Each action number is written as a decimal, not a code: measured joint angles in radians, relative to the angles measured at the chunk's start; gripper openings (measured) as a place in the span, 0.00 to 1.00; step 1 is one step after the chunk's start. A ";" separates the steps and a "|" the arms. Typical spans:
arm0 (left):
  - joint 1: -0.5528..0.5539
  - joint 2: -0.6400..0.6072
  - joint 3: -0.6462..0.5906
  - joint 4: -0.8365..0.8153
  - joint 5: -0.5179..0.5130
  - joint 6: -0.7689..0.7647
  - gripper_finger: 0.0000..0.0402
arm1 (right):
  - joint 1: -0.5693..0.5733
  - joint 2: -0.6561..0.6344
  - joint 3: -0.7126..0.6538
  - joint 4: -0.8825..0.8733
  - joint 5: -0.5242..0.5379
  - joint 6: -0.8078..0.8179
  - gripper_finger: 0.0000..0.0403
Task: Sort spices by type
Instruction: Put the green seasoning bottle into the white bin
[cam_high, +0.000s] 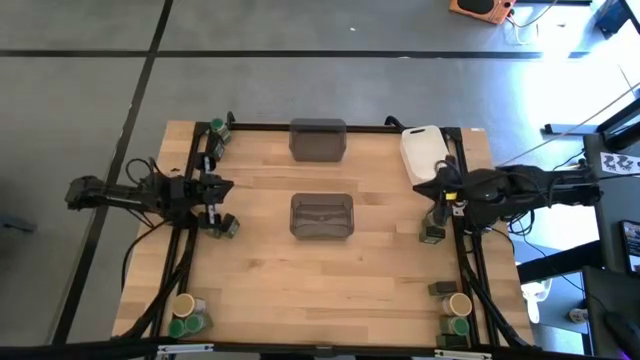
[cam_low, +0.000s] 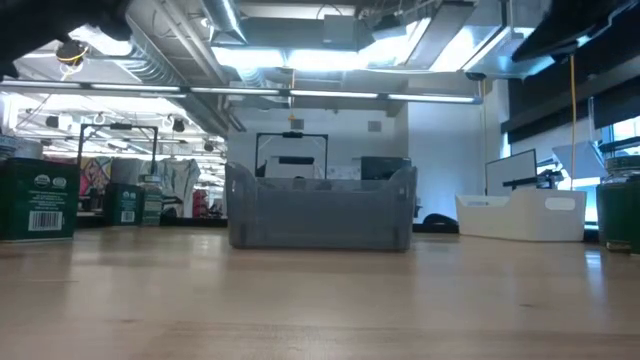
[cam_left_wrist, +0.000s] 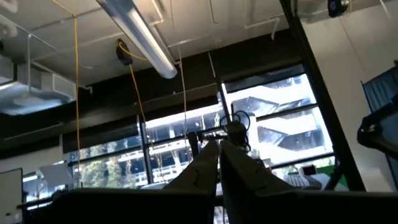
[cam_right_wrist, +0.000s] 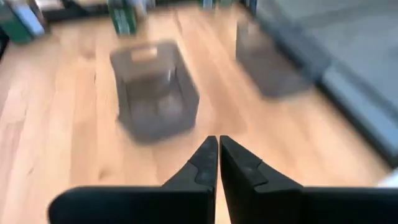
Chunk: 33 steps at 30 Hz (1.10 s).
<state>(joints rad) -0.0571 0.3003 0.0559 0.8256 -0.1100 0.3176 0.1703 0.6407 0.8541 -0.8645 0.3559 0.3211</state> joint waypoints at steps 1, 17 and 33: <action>0.000 0.006 0.000 0.015 0.000 0.002 0.03 | 0.000 0.024 0.028 -0.050 -0.015 0.041 0.05; 0.000 0.011 0.000 0.032 0.000 0.035 0.03 | 0.000 0.239 0.142 -0.539 -0.167 0.536 0.05; 0.000 0.011 0.001 0.037 0.000 0.046 0.03 | 0.000 0.391 0.130 -0.670 -0.222 0.721 0.63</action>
<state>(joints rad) -0.0574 0.3115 0.0566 0.8628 -0.1104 0.3632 0.1699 1.0313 0.9840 -1.5342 0.1336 1.0421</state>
